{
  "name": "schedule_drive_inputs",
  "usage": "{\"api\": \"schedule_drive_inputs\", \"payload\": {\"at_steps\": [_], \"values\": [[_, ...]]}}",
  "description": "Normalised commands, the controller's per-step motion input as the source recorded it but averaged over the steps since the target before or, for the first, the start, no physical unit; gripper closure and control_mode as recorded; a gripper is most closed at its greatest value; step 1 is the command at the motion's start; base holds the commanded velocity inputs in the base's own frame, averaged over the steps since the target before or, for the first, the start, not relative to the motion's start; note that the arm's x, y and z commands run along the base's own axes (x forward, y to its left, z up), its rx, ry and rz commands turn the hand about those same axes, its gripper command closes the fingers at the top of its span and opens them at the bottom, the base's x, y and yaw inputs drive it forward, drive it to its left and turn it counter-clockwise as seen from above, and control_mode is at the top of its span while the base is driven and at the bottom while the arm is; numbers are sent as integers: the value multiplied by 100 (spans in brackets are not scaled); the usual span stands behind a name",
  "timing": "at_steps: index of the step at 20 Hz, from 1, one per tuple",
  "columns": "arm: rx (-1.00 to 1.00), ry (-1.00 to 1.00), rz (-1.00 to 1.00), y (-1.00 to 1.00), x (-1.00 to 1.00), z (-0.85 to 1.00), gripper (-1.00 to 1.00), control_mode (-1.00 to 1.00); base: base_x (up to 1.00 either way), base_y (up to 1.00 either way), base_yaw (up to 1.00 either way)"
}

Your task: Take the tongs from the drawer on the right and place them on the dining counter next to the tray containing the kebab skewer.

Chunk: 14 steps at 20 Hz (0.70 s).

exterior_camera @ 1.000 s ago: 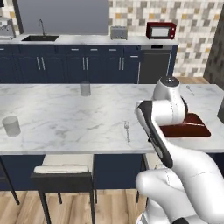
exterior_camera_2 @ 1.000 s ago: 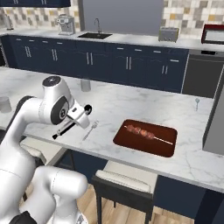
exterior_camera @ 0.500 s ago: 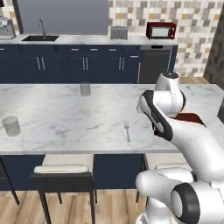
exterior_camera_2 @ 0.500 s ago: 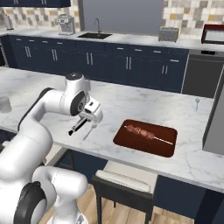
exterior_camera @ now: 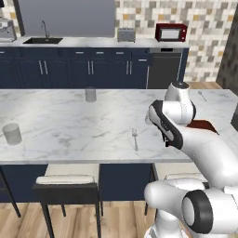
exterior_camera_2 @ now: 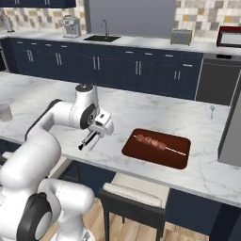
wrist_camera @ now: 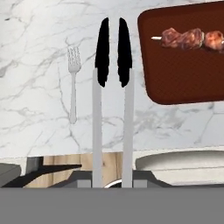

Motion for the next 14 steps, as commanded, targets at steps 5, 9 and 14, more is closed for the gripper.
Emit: {"api": "schedule_drive_inputs", "payload": {"at_steps": [5, 9, 14], "values": [[-2, 0, 3, 0, 12, -30, 100, -100, 0, 0, 0], [0, 0, 0, 0, 27, -10, 100, -100, 0, 0, 0], [0, 3, 0, 0, 42, -6, 100, -100, 0, 0, 0]]}}
